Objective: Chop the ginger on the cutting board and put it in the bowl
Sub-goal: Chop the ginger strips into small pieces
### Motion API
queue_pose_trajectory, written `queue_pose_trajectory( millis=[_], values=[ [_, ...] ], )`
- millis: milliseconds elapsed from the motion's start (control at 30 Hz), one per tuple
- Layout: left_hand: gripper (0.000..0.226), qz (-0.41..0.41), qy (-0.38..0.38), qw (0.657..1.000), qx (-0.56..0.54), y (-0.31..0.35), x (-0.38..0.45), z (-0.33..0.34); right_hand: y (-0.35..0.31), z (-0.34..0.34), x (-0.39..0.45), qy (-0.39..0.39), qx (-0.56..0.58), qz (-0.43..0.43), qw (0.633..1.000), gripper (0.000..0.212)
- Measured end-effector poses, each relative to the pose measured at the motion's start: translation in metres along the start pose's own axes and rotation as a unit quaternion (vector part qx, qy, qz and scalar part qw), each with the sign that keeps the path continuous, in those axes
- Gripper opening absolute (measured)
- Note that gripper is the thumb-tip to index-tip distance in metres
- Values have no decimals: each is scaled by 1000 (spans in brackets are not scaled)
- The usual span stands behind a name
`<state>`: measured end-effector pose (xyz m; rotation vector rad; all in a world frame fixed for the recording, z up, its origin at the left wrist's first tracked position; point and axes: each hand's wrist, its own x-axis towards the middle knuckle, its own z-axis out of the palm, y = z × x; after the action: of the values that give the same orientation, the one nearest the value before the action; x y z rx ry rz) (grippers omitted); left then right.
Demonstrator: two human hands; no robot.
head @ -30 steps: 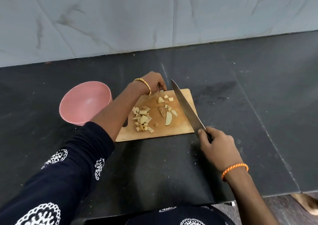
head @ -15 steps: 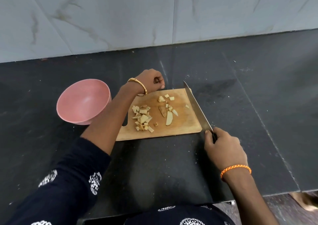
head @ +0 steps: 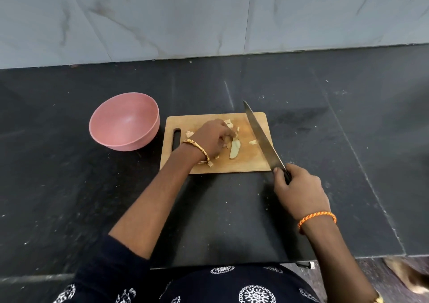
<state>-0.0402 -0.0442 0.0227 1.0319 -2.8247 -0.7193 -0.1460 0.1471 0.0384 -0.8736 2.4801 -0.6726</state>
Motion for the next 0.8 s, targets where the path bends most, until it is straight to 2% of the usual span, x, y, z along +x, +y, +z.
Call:
queue_pose_trajectory(
  millis=[133, 267, 433, 667, 800],
  values=[
    [51, 24, 1, 999, 33, -1, 2, -5, 5, 3, 0, 0, 36, 1, 999, 29],
    [64, 59, -39, 995, 75, -1, 2, -12, 7, 7, -1, 2, 58, 5, 998, 33],
    [56, 156, -20, 976, 154, -13, 1, -14, 8, 8, -1, 0, 73, -2, 997, 33],
    [54, 163, -14, 981, 101, -23, -3, -14, 11, 10, -1, -7, 94, -4, 996, 33],
    [44, 207, 22, 974, 87, -26, -4, -10, 12, 11, 0, -4, 102, -4, 995, 32]
  ],
)
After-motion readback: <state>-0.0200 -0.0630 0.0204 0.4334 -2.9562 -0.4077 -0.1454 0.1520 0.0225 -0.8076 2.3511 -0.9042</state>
